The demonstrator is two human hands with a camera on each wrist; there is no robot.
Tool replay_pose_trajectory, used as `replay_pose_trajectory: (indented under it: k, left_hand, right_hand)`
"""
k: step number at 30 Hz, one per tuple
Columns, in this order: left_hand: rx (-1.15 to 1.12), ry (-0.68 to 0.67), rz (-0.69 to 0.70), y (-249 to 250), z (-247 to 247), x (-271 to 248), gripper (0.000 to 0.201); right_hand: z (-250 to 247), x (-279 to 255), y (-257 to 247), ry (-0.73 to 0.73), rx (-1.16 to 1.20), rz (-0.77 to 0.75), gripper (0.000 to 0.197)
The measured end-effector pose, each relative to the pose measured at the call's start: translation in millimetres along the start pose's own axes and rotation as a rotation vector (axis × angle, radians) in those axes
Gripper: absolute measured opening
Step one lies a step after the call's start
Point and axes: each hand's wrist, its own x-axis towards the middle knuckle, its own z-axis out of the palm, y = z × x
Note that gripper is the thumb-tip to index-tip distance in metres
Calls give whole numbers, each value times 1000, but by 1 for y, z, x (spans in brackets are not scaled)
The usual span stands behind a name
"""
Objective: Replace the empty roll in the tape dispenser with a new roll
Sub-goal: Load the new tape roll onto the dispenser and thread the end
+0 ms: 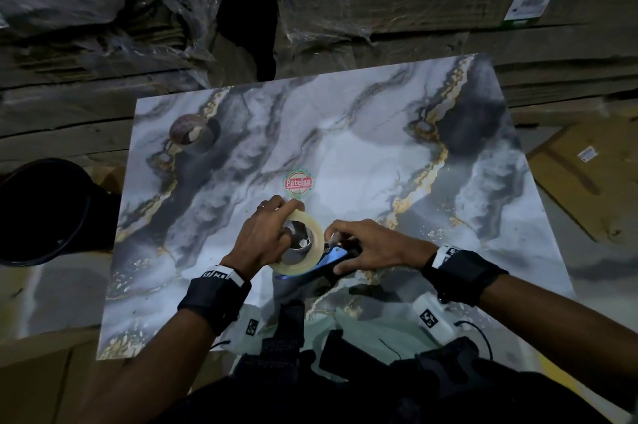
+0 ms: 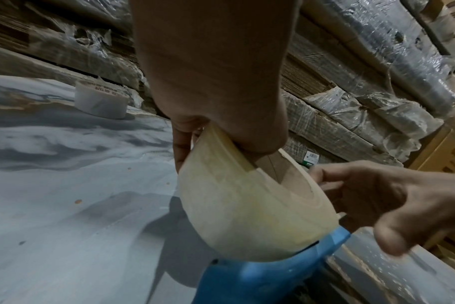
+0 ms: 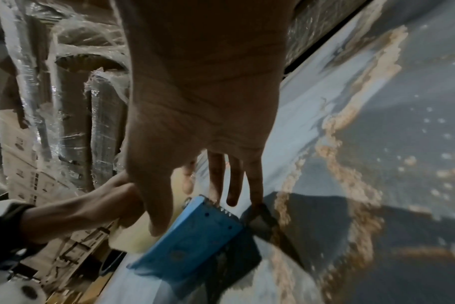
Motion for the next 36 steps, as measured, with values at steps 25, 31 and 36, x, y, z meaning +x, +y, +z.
replay_pose_trajectory:
  k: [25,31,36]
  left_hand:
    - [-137,18,51,-10,1,-11,54]
    - [-158,17,31,-10,6,-16,63]
    - [-146,39,9,-5,9,-21,65]
  right_hand:
    - [28,-1,12,174,-385,-315,32]
    - [25,-4,1,107,-389,-262,32]
    - [23,-5,1,131,-325,-209,31]
